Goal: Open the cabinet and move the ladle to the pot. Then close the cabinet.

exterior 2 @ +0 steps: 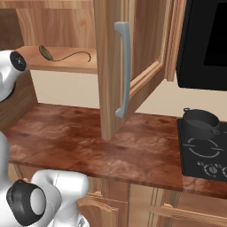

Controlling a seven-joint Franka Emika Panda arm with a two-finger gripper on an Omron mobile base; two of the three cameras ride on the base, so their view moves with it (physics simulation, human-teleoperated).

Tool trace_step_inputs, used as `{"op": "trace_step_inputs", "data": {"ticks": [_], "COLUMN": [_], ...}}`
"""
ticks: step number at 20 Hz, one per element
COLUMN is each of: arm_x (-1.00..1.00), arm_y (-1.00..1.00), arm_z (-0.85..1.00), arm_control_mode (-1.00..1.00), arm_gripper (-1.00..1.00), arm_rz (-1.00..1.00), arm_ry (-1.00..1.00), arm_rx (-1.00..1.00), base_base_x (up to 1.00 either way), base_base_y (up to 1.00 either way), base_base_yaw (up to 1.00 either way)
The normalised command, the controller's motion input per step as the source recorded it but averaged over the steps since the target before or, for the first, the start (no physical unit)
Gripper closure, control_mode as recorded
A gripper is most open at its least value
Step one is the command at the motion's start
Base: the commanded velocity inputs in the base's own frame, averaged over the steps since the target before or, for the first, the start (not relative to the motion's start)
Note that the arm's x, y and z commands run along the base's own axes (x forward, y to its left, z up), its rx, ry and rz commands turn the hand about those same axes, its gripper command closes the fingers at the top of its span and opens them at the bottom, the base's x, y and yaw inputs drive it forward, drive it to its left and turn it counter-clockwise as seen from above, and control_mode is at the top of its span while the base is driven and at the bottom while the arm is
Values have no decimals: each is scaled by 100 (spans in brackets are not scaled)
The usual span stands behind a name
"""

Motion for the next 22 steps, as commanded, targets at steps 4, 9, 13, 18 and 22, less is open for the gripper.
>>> {"op": "trace_step_inputs", "data": {"ticks": [4,9,13,18,22], "arm_x": [0,0,0,3,15], "arm_y": [-59,-72,-78,-83,-80], "arm_z": [12,9,7,5,2], "arm_control_mode": [-100,-100,-100,-100,-100], "arm_gripper": [-100,-100,-100,-100,-100], "arm_rz": [-16,-19,-17,-16,-15], "arm_ry": [-28,-28,-25,-17,-9], "arm_rx": [-27,-31,-27,-21,-17], "base_base_x": [0,0,0,0,0], "base_base_y": [0,0,0,0,0], "base_base_yaw": [0,0,0,0,0]}}
